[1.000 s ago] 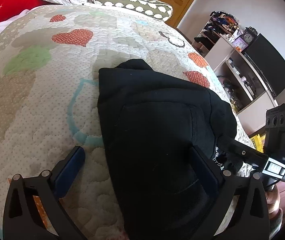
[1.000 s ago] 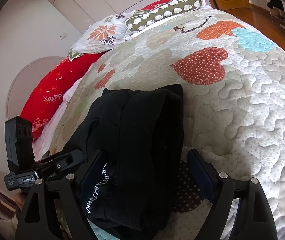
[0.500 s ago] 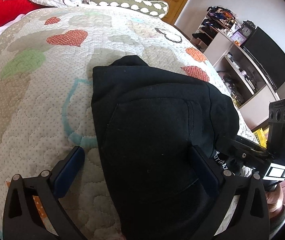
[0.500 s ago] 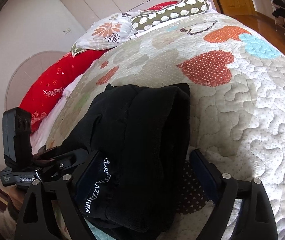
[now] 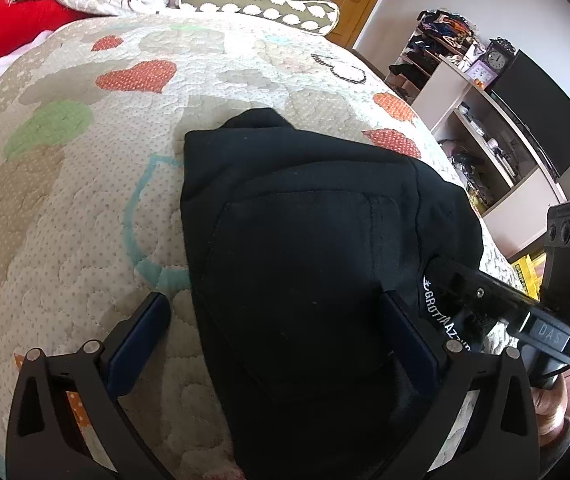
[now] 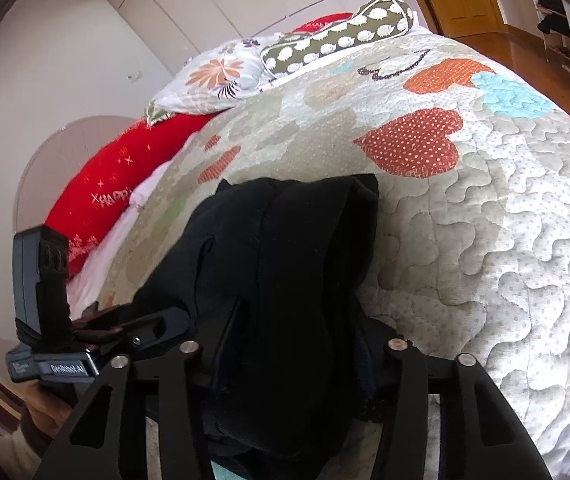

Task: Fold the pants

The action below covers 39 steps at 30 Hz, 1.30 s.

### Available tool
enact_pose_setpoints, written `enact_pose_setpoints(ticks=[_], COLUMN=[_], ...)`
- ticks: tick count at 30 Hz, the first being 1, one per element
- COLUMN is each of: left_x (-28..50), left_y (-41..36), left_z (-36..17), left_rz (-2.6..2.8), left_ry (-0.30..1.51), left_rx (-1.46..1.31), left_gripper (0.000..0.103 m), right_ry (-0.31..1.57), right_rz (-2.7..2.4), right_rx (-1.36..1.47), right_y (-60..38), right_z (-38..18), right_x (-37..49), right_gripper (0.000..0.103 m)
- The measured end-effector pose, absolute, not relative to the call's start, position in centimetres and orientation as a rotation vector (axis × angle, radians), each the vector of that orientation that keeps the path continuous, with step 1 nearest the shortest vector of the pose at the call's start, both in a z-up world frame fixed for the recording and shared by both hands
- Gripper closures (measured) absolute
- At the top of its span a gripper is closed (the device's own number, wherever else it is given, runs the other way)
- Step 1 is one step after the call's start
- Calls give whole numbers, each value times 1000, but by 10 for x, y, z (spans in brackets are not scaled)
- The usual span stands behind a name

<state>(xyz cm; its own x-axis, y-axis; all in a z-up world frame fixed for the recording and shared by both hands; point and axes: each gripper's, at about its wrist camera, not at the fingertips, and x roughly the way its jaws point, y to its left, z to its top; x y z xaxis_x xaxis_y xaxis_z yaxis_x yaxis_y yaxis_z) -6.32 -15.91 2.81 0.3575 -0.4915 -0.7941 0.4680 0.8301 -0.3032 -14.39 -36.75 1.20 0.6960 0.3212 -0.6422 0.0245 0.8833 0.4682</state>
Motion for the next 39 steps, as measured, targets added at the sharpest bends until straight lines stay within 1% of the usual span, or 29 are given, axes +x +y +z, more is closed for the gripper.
enact_pose_setpoints(ticks=[1,2,4,6,7,9,11,12,16,25,39], left_x=[-67,-70,-76,-77,-76,-75,-73,-72,-65,-45,-29], left_y=[-160,-161,-163,-163,-161,-159,-156,-155,-147,-134,-163], left_z=[30,33,39,43,46,51,60,63,84,116,124], left_rz=[-636,-654,-649,-651,-655,-660,-672,-678,-668,-640,-672], left_ry=[1022,1010,978,968,966,964,954,952,904,835,822], left_rx=[-27,-23,14,18,9,0,-1,-4,-9,-12,-5], left_gripper=[11,21,27,37,40,51,57,59,61,61,61], right_ry=[782,776,762,754,751,739,730,722,696,664,663], right_rz=[172,170,168,163,162,162,167,177,194,211,146], right_rx=[472,473,476,469,463,457,463,470,452,420,418], right_y=[-367,-367,-366,-363,-361,-358,-356,-354,-344,-328,-361], right_z=[15,17,23,28,31,39,46,51,69,103,113], right_x=[-145,-147,-149,-150,-151,-152,-151,-150,-142,-112,-99], right_gripper=[61,62,66,68,68,70,70,71,72,72,72])
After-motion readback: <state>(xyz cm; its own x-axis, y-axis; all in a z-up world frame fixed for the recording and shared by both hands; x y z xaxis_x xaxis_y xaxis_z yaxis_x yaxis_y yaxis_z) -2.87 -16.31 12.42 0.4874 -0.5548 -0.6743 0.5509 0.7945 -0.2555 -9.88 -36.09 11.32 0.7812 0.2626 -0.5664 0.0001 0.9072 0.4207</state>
